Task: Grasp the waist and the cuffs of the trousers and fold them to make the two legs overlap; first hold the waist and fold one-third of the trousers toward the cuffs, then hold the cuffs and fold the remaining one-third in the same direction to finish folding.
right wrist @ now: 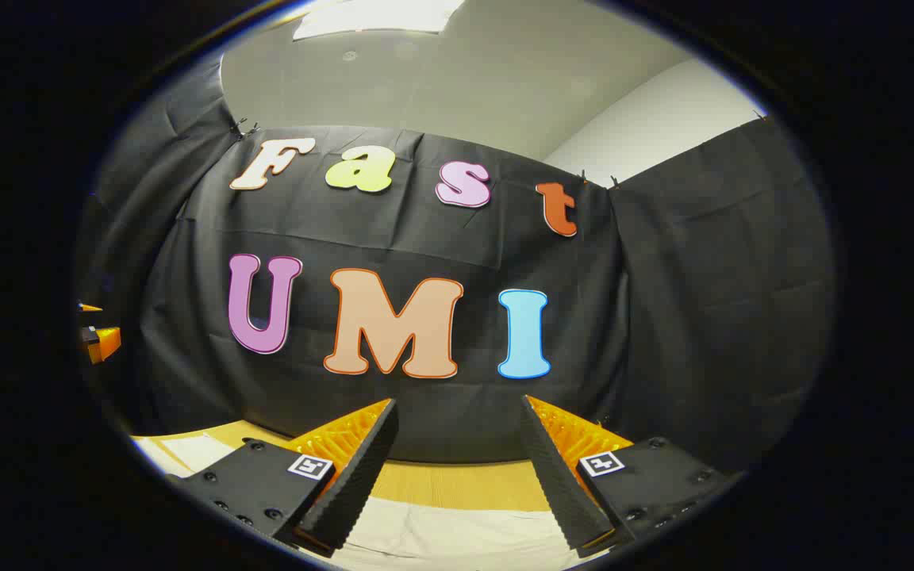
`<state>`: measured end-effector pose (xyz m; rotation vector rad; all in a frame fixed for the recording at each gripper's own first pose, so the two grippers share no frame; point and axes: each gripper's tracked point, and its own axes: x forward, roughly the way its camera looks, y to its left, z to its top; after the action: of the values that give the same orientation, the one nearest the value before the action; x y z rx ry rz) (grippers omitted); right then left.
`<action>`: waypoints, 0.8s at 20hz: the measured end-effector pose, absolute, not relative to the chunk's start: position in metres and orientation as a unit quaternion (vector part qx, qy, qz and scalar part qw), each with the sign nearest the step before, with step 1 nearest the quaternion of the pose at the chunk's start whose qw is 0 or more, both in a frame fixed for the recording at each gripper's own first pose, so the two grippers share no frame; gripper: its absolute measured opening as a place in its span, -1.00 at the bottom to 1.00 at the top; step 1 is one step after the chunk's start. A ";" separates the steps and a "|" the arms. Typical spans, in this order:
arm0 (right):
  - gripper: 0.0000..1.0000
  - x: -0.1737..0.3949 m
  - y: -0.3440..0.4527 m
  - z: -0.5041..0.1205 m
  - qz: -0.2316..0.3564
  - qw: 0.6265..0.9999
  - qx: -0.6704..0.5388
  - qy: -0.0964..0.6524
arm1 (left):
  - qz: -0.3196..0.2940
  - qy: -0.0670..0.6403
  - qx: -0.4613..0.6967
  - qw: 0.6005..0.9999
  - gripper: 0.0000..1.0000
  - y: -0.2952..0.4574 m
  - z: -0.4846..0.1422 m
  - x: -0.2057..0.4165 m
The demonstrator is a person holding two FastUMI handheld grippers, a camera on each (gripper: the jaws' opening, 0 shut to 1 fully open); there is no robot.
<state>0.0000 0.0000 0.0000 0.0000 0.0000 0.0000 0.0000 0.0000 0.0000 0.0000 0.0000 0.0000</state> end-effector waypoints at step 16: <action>0.94 0.003 -0.016 -0.009 -0.003 1.000 -0.005 0.007 | 0.009 0.011 0.022 1.000 0.92 0.003 -0.007 0.001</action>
<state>0.0029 -0.0161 -0.0086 -0.0104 0.0146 -0.0069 0.0007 0.0028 -0.0072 0.0442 0.0212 0.0187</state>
